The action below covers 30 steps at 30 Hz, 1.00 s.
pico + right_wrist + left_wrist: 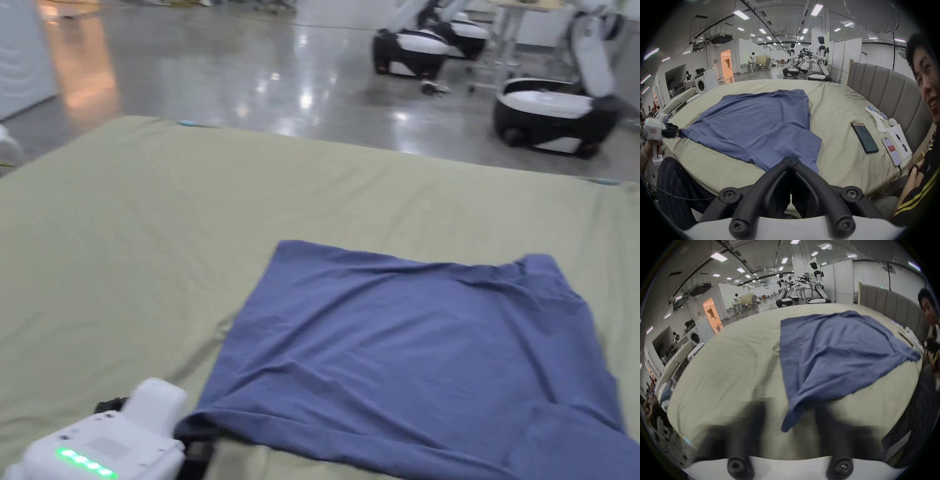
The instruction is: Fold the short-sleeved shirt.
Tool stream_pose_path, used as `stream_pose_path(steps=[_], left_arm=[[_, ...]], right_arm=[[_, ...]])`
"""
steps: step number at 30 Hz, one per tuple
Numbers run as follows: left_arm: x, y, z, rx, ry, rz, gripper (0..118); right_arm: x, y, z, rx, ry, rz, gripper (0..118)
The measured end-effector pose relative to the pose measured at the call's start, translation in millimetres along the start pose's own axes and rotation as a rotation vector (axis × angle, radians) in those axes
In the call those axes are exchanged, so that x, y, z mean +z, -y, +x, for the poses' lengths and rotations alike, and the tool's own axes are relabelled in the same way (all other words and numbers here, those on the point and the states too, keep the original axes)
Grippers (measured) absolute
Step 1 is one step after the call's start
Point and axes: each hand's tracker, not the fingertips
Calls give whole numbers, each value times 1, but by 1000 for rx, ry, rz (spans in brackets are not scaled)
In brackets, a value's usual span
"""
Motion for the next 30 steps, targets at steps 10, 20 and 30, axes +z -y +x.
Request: stream_pose_path(steps=[10, 20, 30], left_arm=[[-20, 2, -1, 44, 33, -18, 3], [-9, 9, -1, 51, 40, 12, 3], [43, -31, -13, 15, 12, 88, 3]], right_arm=[[-21, 18, 29, 55, -68, -192, 115], [-74, 29, 50, -106, -54, -263, 4], [-2, -57, 52, -160, -141, -137, 4]])
